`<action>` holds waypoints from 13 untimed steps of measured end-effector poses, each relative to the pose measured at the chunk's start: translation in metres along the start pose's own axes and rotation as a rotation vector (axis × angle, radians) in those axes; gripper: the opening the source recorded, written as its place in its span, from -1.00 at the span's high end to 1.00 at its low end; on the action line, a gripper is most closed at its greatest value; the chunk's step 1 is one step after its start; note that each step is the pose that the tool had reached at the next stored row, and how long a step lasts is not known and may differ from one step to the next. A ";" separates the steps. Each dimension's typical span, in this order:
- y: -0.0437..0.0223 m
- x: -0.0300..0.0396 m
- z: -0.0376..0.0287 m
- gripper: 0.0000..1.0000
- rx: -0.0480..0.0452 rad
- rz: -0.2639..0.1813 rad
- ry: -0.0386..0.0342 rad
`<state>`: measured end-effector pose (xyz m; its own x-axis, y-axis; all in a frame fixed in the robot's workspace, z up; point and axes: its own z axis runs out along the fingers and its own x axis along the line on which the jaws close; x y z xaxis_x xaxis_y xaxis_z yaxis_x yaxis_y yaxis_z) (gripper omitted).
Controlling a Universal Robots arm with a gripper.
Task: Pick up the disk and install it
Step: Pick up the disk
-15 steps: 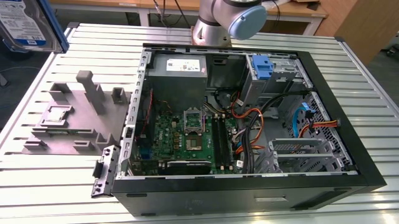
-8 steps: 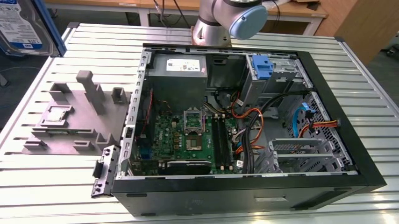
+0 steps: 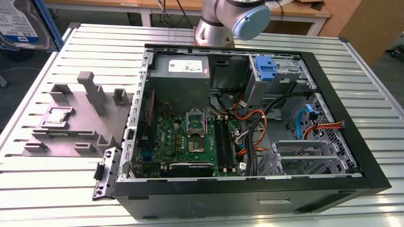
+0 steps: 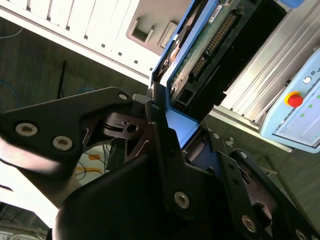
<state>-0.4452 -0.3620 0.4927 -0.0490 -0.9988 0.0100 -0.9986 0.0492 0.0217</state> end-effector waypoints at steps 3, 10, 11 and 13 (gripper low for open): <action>-0.0002 0.0006 0.0000 0.27 0.0016 0.000 0.0003; -0.0123 0.0004 0.0000 0.27 0.0018 0.000 0.0008; -0.0131 0.0006 0.0000 0.27 0.0019 0.000 0.0009; -0.0134 0.0033 0.0002 0.27 0.0019 0.000 0.0011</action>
<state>-0.4320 -0.3659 0.4922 -0.0491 -0.9987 0.0112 -0.9986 0.0493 0.0198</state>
